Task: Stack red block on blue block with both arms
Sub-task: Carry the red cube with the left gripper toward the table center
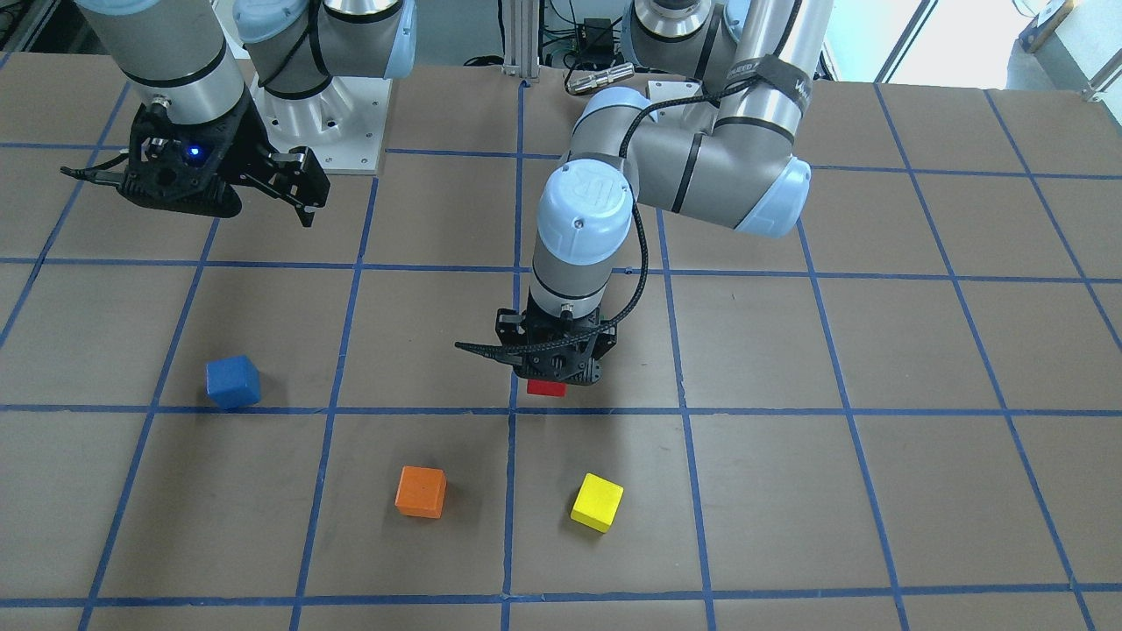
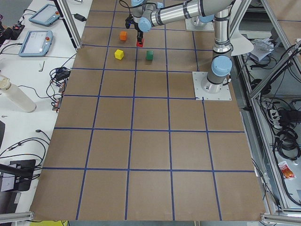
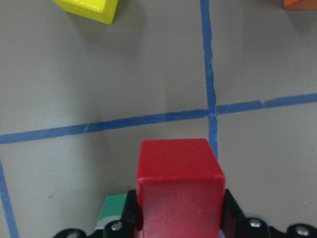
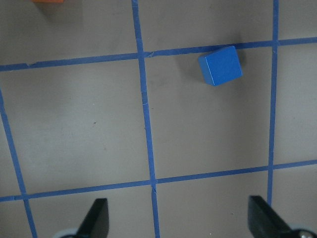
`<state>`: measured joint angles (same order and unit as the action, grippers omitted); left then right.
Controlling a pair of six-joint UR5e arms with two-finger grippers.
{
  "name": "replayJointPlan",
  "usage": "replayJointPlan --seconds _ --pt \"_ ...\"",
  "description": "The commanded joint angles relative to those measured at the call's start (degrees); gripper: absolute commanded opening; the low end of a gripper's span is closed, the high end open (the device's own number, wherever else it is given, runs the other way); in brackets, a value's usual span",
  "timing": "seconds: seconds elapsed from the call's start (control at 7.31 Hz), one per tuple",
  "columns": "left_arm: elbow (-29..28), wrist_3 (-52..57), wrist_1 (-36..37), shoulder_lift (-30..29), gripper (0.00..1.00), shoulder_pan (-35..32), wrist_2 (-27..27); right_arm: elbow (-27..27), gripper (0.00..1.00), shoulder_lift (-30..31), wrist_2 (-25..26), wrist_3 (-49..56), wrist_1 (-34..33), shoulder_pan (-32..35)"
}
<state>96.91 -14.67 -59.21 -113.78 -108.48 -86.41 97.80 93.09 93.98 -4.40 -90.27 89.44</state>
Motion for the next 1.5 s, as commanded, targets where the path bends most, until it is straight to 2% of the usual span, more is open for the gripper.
replayJointPlan --seconds 0.0,0.14,0.27,0.41,0.55,0.68,0.96,1.23,1.37 --pt "-3.5 -2.5 3.0 -4.5 0.0 -1.0 0.2 0.2 1.0 -0.1 0.8 0.0 0.1 0.0" --pt "-4.2 -2.2 2.8 -5.4 0.03 -2.3 0.2 0.8 1.0 -0.5 0.2 -0.6 -0.8 0.0" --pt "-4.1 -1.5 2.8 -6.7 0.56 -2.6 0.1 0.8 1.0 -0.4 0.4 -0.7 -1.0 -0.1" --pt "-4.1 -1.4 2.9 -7.7 0.89 -2.7 0.1 0.8 1.0 -0.5 0.2 -0.8 -1.0 -0.1" --pt "-4.8 -1.3 2.8 -6.6 1.0 -2.7 0.1 1.2 1.0 -0.5 -0.3 -0.9 -0.6 -0.5" --pt "-5.6 -0.5 1.8 -4.6 1.0 -2.3 2.0 1.3 1.0 -0.6 -0.3 -0.9 -0.7 -0.5" --pt "-5.6 4.7 -6.6 0.4 1.0 0.4 3.4 1.4 1.0 -1.0 -0.3 -0.8 -0.6 -0.4" --pt "-5.9 16.6 -16.2 10.0 1.0 9.9 3.4 1.1 1.0 -1.6 -0.5 -0.8 -1.3 -0.2" --pt "-5.9 21.8 -19.1 14.8 1.0 14.7 3.4 0.9 1.0 -4.2 -0.6 -0.8 -8.4 0.6"
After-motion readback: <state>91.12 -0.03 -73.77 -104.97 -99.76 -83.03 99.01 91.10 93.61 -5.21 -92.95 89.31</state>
